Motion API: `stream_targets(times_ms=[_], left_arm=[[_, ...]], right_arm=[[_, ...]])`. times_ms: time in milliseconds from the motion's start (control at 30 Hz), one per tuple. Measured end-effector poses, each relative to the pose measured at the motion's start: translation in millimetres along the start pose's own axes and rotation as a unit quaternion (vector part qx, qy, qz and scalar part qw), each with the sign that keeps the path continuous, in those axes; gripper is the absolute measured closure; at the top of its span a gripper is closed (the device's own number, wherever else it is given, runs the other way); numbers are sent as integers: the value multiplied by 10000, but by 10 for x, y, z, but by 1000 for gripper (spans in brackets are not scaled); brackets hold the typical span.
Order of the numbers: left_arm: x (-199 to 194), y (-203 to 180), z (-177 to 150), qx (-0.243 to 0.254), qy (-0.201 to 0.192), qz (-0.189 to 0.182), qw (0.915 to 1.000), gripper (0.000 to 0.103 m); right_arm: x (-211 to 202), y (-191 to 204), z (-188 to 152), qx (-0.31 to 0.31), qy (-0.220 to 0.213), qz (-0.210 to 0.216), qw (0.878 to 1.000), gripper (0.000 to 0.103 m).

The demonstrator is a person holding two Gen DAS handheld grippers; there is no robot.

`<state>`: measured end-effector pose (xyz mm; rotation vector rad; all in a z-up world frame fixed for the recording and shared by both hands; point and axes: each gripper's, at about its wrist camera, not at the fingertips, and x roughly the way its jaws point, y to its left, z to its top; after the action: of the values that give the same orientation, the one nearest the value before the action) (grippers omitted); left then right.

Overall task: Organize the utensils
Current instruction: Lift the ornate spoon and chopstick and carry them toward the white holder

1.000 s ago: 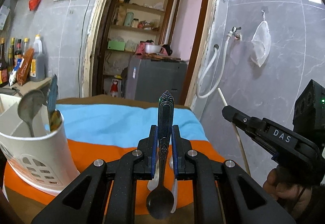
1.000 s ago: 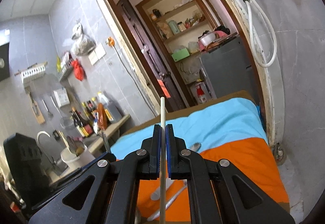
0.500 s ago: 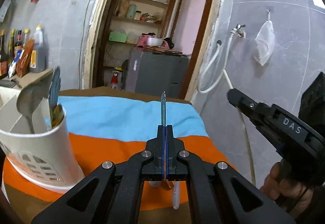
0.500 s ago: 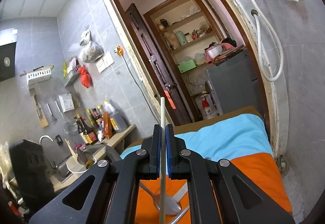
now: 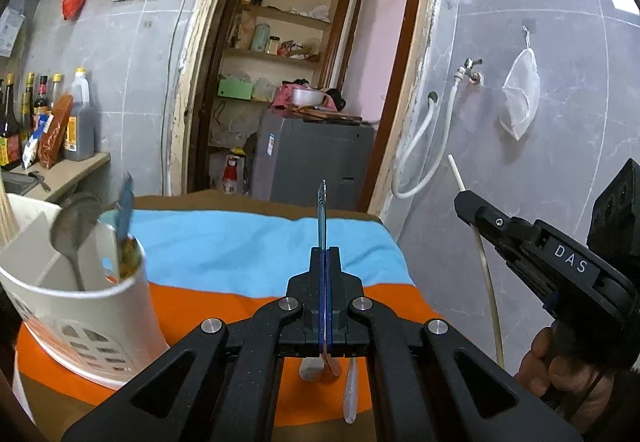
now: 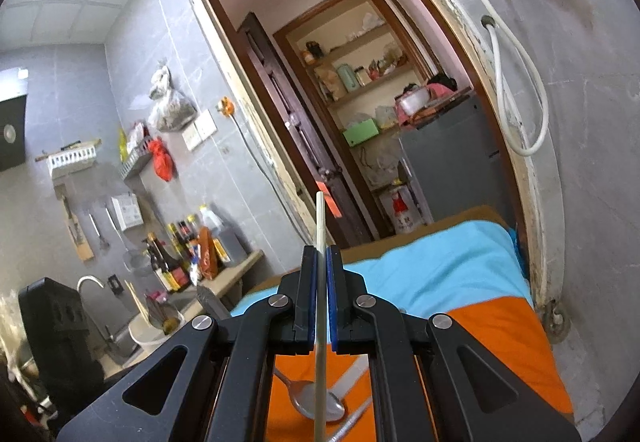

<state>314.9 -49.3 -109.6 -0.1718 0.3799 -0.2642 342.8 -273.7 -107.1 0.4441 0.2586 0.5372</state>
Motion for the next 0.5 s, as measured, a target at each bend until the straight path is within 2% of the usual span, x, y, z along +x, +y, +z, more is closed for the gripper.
stream_targets(times_ms=[500], left_arm=[[-612,207,568,69,-395,209,9990,103]], right_arm=[[171,596,272,-121,-210,385,9990,100]])
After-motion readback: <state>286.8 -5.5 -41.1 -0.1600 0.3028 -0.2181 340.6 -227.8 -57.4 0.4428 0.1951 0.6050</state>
